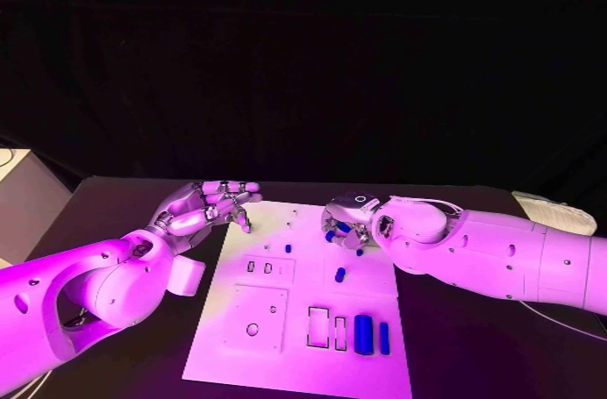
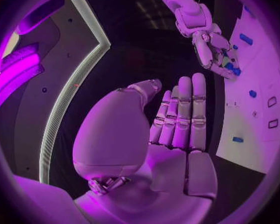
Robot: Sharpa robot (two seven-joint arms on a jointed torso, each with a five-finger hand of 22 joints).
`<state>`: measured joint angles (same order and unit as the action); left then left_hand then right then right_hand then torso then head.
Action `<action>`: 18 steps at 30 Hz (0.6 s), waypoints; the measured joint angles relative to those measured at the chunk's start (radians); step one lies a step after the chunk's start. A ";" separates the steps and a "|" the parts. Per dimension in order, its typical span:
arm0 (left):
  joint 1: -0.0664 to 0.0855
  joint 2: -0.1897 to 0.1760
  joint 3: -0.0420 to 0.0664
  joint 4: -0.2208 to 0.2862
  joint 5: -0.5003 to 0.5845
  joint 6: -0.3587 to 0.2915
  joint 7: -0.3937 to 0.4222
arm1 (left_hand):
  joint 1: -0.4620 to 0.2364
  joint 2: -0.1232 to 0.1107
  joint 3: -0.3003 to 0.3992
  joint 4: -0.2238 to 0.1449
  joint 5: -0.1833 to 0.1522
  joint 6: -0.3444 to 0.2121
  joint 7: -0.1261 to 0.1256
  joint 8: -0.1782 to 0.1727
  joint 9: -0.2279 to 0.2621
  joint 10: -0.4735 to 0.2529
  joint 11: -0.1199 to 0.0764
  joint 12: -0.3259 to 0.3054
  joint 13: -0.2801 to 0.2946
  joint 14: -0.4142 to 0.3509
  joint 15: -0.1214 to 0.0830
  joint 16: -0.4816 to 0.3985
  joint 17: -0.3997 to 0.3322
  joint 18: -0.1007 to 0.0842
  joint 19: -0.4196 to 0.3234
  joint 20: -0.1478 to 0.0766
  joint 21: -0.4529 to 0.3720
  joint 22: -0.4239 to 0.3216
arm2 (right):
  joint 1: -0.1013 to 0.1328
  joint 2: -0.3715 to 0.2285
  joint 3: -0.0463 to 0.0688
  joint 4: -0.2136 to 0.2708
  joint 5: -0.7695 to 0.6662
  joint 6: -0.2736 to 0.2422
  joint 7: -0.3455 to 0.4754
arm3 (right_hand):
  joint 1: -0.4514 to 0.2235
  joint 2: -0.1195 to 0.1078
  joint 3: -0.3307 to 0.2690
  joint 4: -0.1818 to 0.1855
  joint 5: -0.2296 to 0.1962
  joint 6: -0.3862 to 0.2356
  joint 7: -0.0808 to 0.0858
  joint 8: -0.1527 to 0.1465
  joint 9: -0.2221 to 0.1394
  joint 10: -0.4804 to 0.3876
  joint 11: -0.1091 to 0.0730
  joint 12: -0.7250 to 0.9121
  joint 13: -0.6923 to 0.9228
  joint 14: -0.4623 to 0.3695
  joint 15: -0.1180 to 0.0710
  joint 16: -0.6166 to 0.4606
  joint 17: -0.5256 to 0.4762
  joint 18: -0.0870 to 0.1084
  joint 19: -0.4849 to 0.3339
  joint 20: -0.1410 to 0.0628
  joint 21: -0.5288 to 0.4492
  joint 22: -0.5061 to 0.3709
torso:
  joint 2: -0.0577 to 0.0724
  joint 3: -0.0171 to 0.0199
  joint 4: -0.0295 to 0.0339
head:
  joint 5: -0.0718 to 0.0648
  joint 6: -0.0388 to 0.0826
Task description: Assemble the parts on the task board
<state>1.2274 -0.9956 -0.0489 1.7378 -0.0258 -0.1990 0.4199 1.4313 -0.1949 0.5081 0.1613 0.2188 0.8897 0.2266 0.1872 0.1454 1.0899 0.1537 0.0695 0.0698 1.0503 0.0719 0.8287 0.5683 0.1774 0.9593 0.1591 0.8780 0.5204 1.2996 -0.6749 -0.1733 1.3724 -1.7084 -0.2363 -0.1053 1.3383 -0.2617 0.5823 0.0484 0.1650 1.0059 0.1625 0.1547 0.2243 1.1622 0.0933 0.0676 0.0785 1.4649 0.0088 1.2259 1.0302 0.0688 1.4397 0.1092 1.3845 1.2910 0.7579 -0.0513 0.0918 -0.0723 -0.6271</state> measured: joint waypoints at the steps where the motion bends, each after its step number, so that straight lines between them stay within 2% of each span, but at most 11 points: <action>1: 0.000 0.000 0.000 0.000 0.000 0.000 -0.001 | 0.000 0.000 0.000 0.000 0.000 0.000 0.000 0.000 0.000 0.000 0.000 0.000 0.000 0.000 0.000 0.000 0.000 0.000 0.000 0.000 0.002 0.000 | 0.000 0.000 0.000 0.000 0.000 -0.001 -0.001 | -0.003 0.003 0.002 0.002 0.000 0.000 0.000 0.000 0.000 0.003 0.001 0.000 0.000 0.000 0.000 0.000 0.000 0.000 0.000 0.000 0.003 0.002 | 0.002 -0.0002 0.0001 | 0.000 0.001; 4: 0.000 0.000 0.000 -0.001 0.000 0.001 -0.003 | 0.000 0.000 0.003 -0.003 0.000 0.000 0.000 0.000 0.000 0.000 0.000 0.000 0.000 0.000 0.000 0.000 0.000 0.000 0.000 0.000 0.004 0.001 | 0.000 0.000 0.000 0.003 0.001 -0.004 -0.002 | -0.002 0.011 0.008 0.008 0.010 0.014 -0.002 0.010 0.007 0.021 0.001 0.003 0.001 0.000 0.000 0.005 0.000 0.000 0.006 0.001 0.016 0.015 | 0.005 -0.0003 0.0005 | 0.002 0.002; 5: 0.000 0.000 0.000 -0.001 0.000 0.001 -0.004 | 0.000 0.000 0.003 -0.003 0.000 0.000 0.000 0.000 0.000 0.000 0.000 0.000 0.000 0.000 0.000 0.000 0.000 0.000 0.000 0.000 0.004 0.001 | 0.000 0.000 0.001 0.003 0.001 -0.007 -0.003 | -0.001 0.021 0.011 0.011 0.013 0.022 -0.004 0.015 0.011 0.029 0.000 0.006 0.002 0.000 0.000 0.010 0.000 0.000 0.011 0.000 0.022 0.017 | 0.006 -0.0002 0.0007 | 0.002 0.003; 7: 0.000 0.000 0.000 -0.002 0.000 0.001 -0.005 | 0.000 0.000 0.003 -0.003 0.000 0.000 0.000 0.000 0.000 0.000 0.000 0.000 0.000 0.000 0.000 0.000 0.000 0.000 0.000 0.000 0.004 0.001 | 0.000 -0.001 0.001 0.003 0.001 -0.012 -0.005 | 0.006 0.030 0.013 0.012 0.013 0.037 -0.010 0.025 0.018 0.046 -0.007 0.011 0.010 0.000 0.000 0.013 0.002 0.000 0.016 -0.005 0.033 0.017 | 0.008 -0.0006 0.0007 | 0.002 0.004; 8: 0.000 0.000 0.000 -0.002 0.000 0.002 -0.006 | 0.000 0.000 0.003 -0.003 0.000 0.000 0.000 0.000 0.000 0.000 0.000 0.000 0.000 0.000 0.000 0.000 0.000 0.000 0.000 0.000 0.004 0.001 | 0.000 -0.001 0.001 0.003 0.001 -0.015 -0.006 | 0.009 0.033 0.016 0.009 0.013 0.046 -0.013 0.031 0.022 0.056 -0.010 0.013 0.010 0.002 -0.006 0.018 0.004 -0.003 0.019 -0.008 0.039 0.017 | 0.009 -0.0007 0.0007 | 0.002 0.004; 9: 0.001 0.000 0.000 -0.003 0.000 0.002 -0.007 | 0.000 0.000 0.003 -0.003 0.000 0.000 0.000 0.000 0.000 0.000 0.000 0.000 0.000 0.000 0.000 0.000 0.000 0.000 0.000 0.000 0.004 0.001 | 0.000 -0.001 0.002 0.004 0.001 -0.020 -0.007 | 0.010 0.042 0.019 0.006 0.013 0.052 -0.016 0.036 0.027 0.063 -0.014 0.016 0.011 0.001 -0.010 0.022 0.006 -0.014 0.020 -0.009 0.045 0.017 | 0.010 -0.0008 0.0007 | 0.002 0.005; 10: 0.001 0.000 0.000 -0.003 0.000 0.003 -0.008 | 0.000 0.000 0.003 -0.003 0.000 0.000 0.000 0.000 0.000 0.000 0.000 0.000 0.000 0.000 0.000 0.000 0.000 0.000 -0.002 0.002 0.004 0.001 | 0.000 -0.001 0.001 0.005 0.001 -0.024 -0.008 | 0.011 0.045 0.020 0.005 0.013 0.055 -0.019 0.041 0.031 0.068 -0.015 0.017 0.013 0.000 -0.011 0.022 0.006 -0.016 0.020 -0.009 0.050 0.017 | 0.010 -0.0009 0.0007 | 0.002 0.005; 12: 0.001 0.000 0.000 -0.004 0.000 0.003 -0.010 | 0.000 0.000 0.003 -0.003 0.000 0.000 0.000 0.000 0.000 0.000 0.000 0.000 0.000 0.000 0.000 0.000 -0.001 0.000 -0.004 0.004 0.004 0.001 | 0.000 -0.001 0.001 0.005 0.001 -0.034 -0.011 | 0.019 0.053 0.025 -0.001 -0.009 0.066 -0.024 0.053 0.044 0.076 -0.011 0.019 0.018 0.003 -0.015 0.027 0.008 -0.016 0.024 -0.013 0.058 0.017 | 0.012 -0.0008 0.0007 | 0.002 0.007; 18: 0.001 0.001 0.000 -0.008 0.000 0.006 -0.014 | 0.000 0.000 0.003 -0.003 0.000 0.000 0.000 0.000 0.000 0.000 0.000 0.000 0.000 0.000 0.000 0.000 -0.001 0.000 -0.004 0.004 0.004 0.001 | -0.002 -0.003 0.000 0.008 0.000 -0.076 -0.023 | 0.025 0.065 0.039 -0.014 -0.015 0.083 -0.034 0.080 0.058 0.087 -0.001 0.027 0.027 0.000 -0.026 0.027 0.004 -0.016 0.027 -0.016 0.073 0.017 | 0.016 -0.0014 0.0008 | 0.001 0.010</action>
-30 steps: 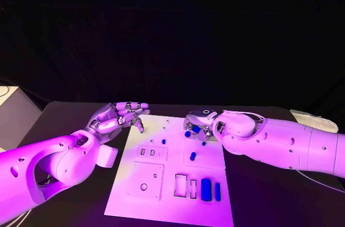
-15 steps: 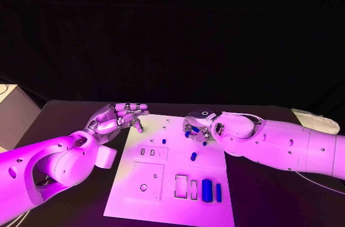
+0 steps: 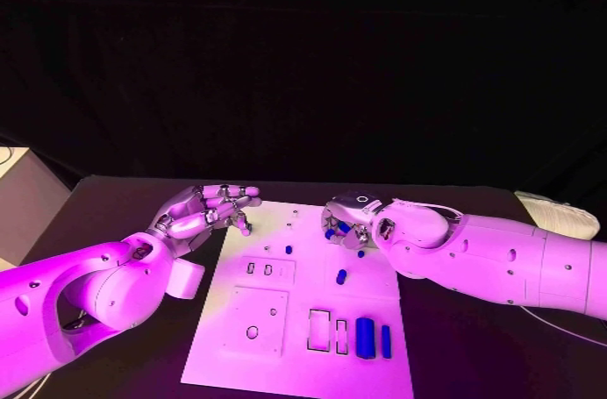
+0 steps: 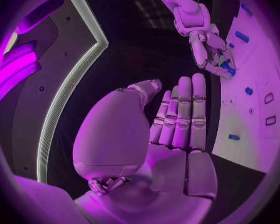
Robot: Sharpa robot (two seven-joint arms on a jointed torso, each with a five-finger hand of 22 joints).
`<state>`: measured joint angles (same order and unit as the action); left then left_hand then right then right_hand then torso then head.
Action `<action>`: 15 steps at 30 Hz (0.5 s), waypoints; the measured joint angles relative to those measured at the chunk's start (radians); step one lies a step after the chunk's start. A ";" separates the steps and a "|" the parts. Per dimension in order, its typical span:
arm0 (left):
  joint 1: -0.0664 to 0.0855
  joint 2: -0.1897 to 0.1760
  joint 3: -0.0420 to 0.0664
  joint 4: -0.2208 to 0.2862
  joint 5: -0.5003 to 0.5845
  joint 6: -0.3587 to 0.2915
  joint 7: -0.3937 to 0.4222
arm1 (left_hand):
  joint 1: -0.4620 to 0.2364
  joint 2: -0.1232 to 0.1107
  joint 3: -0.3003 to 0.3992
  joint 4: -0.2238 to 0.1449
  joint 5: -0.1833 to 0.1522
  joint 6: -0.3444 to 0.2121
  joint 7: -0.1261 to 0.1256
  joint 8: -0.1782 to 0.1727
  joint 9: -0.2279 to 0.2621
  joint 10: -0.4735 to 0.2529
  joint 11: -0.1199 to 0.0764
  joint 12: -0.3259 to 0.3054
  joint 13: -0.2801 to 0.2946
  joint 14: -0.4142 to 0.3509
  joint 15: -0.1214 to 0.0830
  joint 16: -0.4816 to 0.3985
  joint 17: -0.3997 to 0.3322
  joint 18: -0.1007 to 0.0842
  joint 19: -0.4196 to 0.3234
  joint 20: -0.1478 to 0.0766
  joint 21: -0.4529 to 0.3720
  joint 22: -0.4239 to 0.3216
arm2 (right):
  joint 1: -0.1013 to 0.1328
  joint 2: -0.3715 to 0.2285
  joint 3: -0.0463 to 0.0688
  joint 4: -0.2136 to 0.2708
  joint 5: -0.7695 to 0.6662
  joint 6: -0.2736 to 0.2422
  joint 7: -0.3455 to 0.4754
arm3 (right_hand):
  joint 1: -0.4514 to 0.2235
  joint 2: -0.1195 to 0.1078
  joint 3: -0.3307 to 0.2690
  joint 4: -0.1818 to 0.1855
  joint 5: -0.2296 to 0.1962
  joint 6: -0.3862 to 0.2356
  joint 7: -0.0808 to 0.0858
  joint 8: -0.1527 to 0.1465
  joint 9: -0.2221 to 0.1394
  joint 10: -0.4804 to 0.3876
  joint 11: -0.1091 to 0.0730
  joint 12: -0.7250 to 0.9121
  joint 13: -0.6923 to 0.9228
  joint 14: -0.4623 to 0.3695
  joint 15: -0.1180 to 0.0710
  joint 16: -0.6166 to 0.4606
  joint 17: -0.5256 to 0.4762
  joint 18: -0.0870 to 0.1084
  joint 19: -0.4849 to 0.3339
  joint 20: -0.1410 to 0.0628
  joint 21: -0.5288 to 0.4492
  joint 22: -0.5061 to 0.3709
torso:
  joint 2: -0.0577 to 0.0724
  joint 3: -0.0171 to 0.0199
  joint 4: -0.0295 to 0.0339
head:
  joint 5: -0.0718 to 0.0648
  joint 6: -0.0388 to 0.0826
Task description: Assemble the parts on the task board
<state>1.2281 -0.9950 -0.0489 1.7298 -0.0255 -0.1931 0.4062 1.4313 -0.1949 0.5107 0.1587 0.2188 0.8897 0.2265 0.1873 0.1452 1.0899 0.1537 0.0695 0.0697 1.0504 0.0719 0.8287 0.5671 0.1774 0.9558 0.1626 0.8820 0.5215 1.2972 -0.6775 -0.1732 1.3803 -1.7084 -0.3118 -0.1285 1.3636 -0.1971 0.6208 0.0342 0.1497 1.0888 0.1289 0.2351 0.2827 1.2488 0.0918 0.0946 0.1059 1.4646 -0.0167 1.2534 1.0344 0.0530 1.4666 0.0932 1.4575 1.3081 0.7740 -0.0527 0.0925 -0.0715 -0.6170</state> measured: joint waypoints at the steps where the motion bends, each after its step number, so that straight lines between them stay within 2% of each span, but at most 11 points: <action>1: 0.000 0.000 0.000 -0.001 0.000 0.000 -0.001 | 0.000 0.000 0.000 0.000 0.000 -0.001 0.000 0.000 0.000 0.000 0.000 0.000 0.000 0.000 0.000 0.000 0.000 0.000 0.000 0.000 0.000 0.000 | -0.001 -0.001 0.000 0.002 0.000 -0.009 -0.004 | 0.000 0.000 0.000 0.000 0.004 0.001 -0.001 0.004 0.000 0.000 0.000 0.000 0.000 0.000 0.000 0.003 0.000 0.000 0.000 0.000 0.000 0.000 | 0.001 -0.0001 0.0004 | 0.000 0.001; 4: 0.000 0.001 0.000 -0.002 0.000 0.002 -0.003 | 0.000 0.000 0.000 0.000 0.000 -0.006 -0.001 0.000 0.000 -0.004 0.004 0.000 0.000 0.000 0.000 0.000 0.000 0.000 0.000 0.000 0.000 0.002 | -0.003 -0.002 -0.001 0.009 -0.001 -0.040 -0.017 | 0.000 0.000 0.003 -0.005 0.015 0.001 -0.001 0.008 0.000 0.000 0.000 0.000 0.000 0.000 0.000 0.004 -0.001 -0.002 0.000 0.000 0.018 0.000 | 0.003 -0.0006 0.0012 | -0.001 0.004; 6: 0.000 0.001 0.000 -0.003 0.000 0.003 -0.004 | 0.000 0.000 0.000 0.000 0.000 -0.006 -0.001 0.000 0.000 -0.004 0.004 0.000 0.000 0.000 0.000 0.000 0.000 0.000 0.000 0.000 0.003 0.002 | -0.003 -0.002 -0.001 0.014 -0.001 -0.060 -0.026 | -0.001 0.001 0.003 -0.006 0.017 0.001 -0.001 0.008 0.000 0.000 0.000 0.000 0.000 0.000 0.000 0.004 -0.001 -0.016 -0.002 -0.002 0.020 0.000 | 0.004 -0.0010 0.0014 | 0.000 0.006; 15: 0.000 0.001 0.000 -0.005 0.000 0.005 -0.006 | 0.000 0.000 0.003 -0.003 0.000 -0.007 0.000 0.000 0.000 -0.004 0.004 0.000 0.000 0.000 0.000 0.000 -0.001 0.000 0.000 0.000 0.005 0.003 | -0.002 0.029 0.008 0.005 -0.004 -0.144 -0.080 | -0.003 0.003 0.000 -0.009 0.018 0.001 -0.001 0.012 0.000 0.001 -0.001 0.000 0.001 0.000 0.000 0.004 -0.006 -0.016 -0.004 -0.004 0.020 0.000 | 0.008 -0.0020 0.0025 | 0.000 0.012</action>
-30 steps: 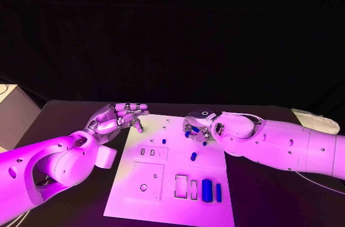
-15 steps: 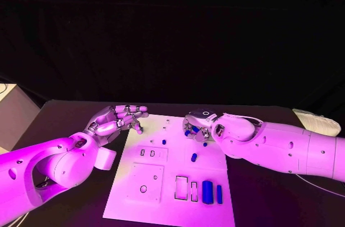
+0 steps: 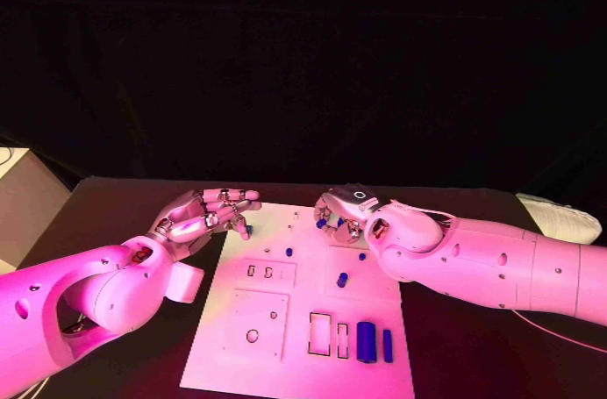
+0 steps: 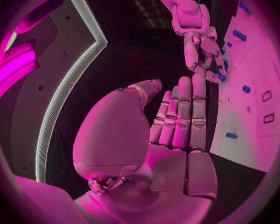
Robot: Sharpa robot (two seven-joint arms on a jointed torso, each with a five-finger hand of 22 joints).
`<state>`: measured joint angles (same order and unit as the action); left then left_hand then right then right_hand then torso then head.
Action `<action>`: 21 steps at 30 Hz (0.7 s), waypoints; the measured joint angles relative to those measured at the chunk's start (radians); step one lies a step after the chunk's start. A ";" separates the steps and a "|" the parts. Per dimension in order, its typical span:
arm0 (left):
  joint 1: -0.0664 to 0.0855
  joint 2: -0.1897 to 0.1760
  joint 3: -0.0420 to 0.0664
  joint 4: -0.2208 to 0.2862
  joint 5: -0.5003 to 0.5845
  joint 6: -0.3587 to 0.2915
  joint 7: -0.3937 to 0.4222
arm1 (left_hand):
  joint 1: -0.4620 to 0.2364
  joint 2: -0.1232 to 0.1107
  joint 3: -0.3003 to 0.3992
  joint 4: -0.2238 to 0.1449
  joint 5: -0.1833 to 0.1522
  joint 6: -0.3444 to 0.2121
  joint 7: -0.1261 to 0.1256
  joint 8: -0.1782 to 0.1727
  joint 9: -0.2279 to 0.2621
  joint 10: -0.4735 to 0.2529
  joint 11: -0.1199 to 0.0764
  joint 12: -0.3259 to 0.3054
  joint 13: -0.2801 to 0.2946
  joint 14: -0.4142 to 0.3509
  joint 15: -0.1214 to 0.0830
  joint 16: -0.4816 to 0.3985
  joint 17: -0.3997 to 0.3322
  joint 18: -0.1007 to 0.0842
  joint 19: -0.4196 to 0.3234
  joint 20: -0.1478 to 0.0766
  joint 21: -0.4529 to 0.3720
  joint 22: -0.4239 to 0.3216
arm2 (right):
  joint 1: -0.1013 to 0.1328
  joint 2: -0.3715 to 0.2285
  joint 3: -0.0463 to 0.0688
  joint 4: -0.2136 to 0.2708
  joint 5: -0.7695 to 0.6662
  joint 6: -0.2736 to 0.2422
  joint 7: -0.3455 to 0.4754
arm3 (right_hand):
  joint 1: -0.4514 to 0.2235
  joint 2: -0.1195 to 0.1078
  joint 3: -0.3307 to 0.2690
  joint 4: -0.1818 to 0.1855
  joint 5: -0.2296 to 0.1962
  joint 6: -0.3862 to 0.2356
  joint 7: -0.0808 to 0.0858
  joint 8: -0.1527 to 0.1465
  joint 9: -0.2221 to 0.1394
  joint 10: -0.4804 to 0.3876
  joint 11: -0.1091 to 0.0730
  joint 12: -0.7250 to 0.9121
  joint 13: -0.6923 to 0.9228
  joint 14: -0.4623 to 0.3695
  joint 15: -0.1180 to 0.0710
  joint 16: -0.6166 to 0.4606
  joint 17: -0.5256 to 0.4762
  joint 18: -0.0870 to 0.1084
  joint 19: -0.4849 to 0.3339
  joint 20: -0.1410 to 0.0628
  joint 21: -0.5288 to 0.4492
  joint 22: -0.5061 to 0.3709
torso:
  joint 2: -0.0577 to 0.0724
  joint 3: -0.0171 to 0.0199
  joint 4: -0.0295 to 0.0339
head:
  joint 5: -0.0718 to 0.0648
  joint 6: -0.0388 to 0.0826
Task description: Assemble the parts on the task board
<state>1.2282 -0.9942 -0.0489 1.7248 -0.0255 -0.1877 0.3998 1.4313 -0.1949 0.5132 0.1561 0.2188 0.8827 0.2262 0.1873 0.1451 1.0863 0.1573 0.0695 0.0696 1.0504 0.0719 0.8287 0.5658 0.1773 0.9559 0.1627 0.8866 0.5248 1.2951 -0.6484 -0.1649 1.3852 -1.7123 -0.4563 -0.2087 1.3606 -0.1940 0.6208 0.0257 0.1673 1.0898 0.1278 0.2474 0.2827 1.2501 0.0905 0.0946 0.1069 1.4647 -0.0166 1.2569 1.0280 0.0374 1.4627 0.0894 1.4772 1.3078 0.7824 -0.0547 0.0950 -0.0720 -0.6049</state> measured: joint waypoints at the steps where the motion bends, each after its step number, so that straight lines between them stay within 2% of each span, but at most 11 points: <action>1: 0.000 0.000 0.000 0.000 0.000 0.000 0.000 | 0.000 0.000 0.000 0.000 0.000 0.000 0.000 0.000 0.000 0.000 0.000 0.000 0.000 0.000 0.000 0.000 0.000 0.000 0.000 0.000 0.000 0.000 | 0.000 0.007 0.001 -0.004 0.000 -0.007 -0.005 | -0.001 0.001 0.000 0.000 0.000 0.000 0.000 0.000 0.000 0.000 0.000 0.000 0.004 0.000 0.000 0.000 0.000 0.000 0.000 0.000 0.000 0.000 | 0.001 -0.0001 0.0001 | 0.000 0.000; 11: 0.000 0.007 0.000 -0.002 0.000 0.003 -0.002 | 0.000 0.000 0.000 0.000 0.000 0.000 0.000 0.000 0.000 0.000 0.000 0.000 0.000 0.000 0.000 0.000 0.000 0.000 0.000 0.000 0.000 0.000 | 0.003 0.090 0.009 -0.070 -0.001 -0.061 -0.056 | -0.002 0.002 -0.003 -0.003 -0.001 0.000 0.000 0.000 0.000 0.000 0.000 -0.001 0.005 0.000 0.000 0.000 -0.004 0.000 0.000 0.000 0.000 0.000 | 0.005 -0.0013 0.0024 | 0.002 0.003; 21: 0.000 0.010 0.000 -0.003 0.000 0.007 -0.004 | 0.000 0.000 0.000 0.000 0.000 0.000 0.000 0.000 0.000 0.000 0.000 0.000 0.000 0.000 0.000 0.000 0.000 0.000 0.000 0.000 0.000 0.000 | 0.003 0.131 0.009 -0.106 0.005 -0.084 -0.078 | -0.002 0.002 0.000 -0.006 -0.002 -0.004 0.001 0.000 0.001 0.000 0.000 -0.004 0.012 0.000 0.000 0.000 -0.006 0.000 0.000 0.000 0.000 0.000 | 0.010 -0.0025 0.0065 | 0.005 0.002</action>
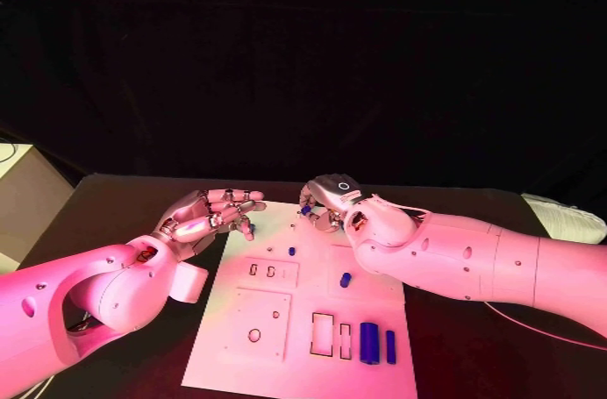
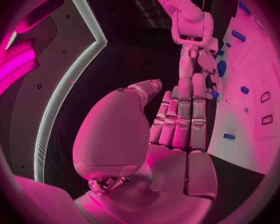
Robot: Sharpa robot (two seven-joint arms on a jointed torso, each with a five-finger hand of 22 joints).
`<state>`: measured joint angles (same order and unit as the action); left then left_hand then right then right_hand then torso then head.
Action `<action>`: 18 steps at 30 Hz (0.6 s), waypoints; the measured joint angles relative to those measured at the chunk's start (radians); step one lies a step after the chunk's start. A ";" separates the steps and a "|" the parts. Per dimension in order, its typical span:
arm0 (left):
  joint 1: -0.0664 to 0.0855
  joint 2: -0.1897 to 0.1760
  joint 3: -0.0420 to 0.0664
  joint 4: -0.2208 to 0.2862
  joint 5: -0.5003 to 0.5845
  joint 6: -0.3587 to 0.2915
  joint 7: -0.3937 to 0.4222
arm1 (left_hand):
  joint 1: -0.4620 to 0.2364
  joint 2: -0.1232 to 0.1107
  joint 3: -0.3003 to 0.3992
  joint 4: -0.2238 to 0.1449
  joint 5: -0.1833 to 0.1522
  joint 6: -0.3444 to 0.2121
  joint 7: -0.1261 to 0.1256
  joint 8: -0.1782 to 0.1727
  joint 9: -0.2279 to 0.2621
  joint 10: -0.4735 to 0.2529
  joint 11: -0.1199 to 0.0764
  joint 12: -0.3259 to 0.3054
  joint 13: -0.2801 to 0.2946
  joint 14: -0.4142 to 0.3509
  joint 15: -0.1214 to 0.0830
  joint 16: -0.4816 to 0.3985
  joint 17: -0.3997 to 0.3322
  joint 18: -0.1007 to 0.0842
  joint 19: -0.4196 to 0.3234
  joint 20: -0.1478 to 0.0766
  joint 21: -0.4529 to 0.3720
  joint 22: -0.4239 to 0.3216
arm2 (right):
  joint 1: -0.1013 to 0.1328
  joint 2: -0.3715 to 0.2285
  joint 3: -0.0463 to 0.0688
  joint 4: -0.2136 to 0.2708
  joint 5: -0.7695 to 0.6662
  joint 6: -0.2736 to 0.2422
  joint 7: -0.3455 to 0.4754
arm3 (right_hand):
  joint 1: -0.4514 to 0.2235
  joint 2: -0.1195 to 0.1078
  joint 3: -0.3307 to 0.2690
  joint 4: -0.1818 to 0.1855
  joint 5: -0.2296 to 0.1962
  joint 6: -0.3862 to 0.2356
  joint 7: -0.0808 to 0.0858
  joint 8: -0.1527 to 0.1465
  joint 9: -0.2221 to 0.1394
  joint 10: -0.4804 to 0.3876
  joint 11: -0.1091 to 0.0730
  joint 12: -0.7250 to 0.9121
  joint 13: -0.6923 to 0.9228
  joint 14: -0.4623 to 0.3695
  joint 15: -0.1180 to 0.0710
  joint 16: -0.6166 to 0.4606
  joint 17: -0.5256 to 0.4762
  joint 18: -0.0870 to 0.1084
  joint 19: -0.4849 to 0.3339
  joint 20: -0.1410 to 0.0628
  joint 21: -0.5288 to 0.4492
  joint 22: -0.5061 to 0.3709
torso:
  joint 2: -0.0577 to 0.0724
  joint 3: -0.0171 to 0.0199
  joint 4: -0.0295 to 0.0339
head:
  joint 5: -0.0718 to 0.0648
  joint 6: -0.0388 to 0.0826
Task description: Assemble the parts on the task board
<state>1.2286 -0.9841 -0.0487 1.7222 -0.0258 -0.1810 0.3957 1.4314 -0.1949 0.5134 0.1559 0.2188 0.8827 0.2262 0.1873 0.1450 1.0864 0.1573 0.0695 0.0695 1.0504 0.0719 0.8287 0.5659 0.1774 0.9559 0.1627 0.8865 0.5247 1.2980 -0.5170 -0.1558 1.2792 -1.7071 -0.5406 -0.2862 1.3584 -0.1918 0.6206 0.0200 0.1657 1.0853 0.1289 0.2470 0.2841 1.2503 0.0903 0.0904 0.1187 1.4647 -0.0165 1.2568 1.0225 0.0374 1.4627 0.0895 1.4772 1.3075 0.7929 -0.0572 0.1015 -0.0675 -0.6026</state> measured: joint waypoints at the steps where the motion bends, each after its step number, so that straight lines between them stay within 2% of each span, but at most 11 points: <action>1: 0.000 0.000 0.000 0.000 0.000 0.000 0.000 | 0.000 0.000 0.000 0.000 0.000 0.000 0.000 0.000 0.000 0.000 0.000 0.000 0.000 0.000 0.000 0.000 0.000 0.000 0.000 0.000 0.000 0.000 | 0.000 0.001 0.000 -0.002 0.001 -0.001 -0.001 | 0.000 0.000 -0.001 -0.001 -0.001 -0.002 0.002 0.000 0.022 0.000 0.000 0.000 0.000 0.000 0.000 0.000 0.000 0.000 0.000 0.000 0.000 0.000 | 0.001 -0.0004 0.0001 | 0.000 0.000; 18: 0.002 0.004 0.000 -0.001 0.000 0.003 -0.004 | 0.000 0.000 0.000 0.000 0.000 0.000 0.000 0.000 0.000 0.000 0.000 0.000 0.000 0.000 0.000 0.000 -0.001 0.000 0.000 0.000 0.000 0.000 | -0.001 0.024 0.000 -0.023 0.009 -0.007 -0.008 | 0.000 0.000 -0.001 -0.001 -0.006 -0.009 0.002 0.004 0.042 0.000 0.000 -0.007 0.008 0.000 0.000 0.000 0.000 0.000 0.000 0.000 0.000 0.000 | 0.007 -0.0025 0.0029 | 0.002 -0.007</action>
<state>1.2307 -0.9801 -0.0487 1.7209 -0.0259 -0.1783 0.3919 1.4314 -0.1949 0.5134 0.1559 0.2188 0.8828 0.2261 0.1873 0.1449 1.0864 0.1573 0.0695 0.0695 1.0504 0.0719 0.8287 0.5651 0.1774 0.9559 0.1627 0.8865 0.5246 1.2975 -0.4929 -0.1556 1.2561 -1.6980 -0.5480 -0.2940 1.3584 -0.1919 0.6196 0.0190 0.1600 1.0766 0.1306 0.2514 0.3265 1.2503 0.0902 0.0838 0.1265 1.4647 -0.0164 1.2568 1.0225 0.0374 1.4626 0.0896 1.4772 1.3073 0.8002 -0.0597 0.1044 -0.0657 -0.6096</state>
